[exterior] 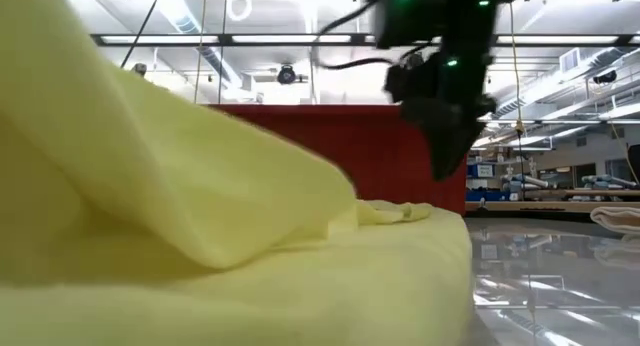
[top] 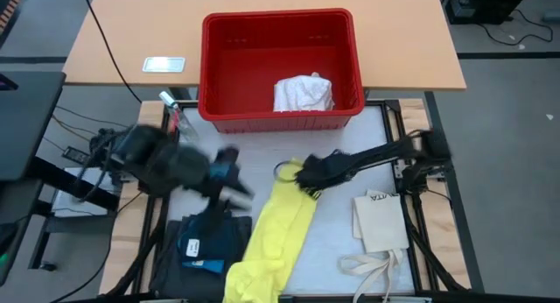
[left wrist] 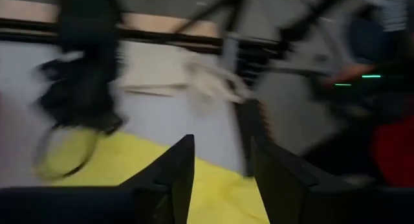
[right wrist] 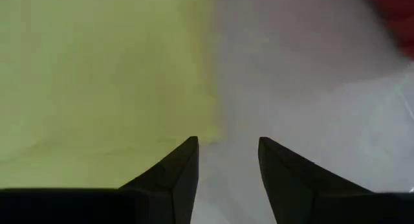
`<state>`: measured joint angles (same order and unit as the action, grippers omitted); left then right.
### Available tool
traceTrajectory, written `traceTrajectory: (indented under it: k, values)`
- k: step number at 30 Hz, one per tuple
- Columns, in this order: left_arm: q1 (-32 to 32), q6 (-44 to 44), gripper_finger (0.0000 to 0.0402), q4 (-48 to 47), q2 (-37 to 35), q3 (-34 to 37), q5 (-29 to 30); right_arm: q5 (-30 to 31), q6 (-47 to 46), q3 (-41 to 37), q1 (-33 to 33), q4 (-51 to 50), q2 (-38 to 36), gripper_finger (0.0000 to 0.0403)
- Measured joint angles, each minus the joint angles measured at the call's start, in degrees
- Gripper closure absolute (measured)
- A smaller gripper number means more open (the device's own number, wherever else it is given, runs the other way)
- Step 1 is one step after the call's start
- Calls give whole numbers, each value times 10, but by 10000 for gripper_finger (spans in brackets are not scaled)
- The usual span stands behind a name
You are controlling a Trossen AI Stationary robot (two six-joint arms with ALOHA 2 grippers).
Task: Fold laundry
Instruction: Fold the yellow shirt
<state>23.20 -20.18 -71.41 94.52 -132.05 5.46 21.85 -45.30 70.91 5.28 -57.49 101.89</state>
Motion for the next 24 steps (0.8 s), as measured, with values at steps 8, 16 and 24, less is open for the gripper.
traceTrajectory:
  k: [8,16,24]
  values:
    - [-199,34,242,-51,31,11,-6,-42,43,-172,-98,186,-255,235]
    - [-326,36,242,87,68,222,-238,-128,117,-216,-242,241,-311,237]
    - [-400,73,242,167,69,392,-154,-178,156,-185,-305,305,-303,238]
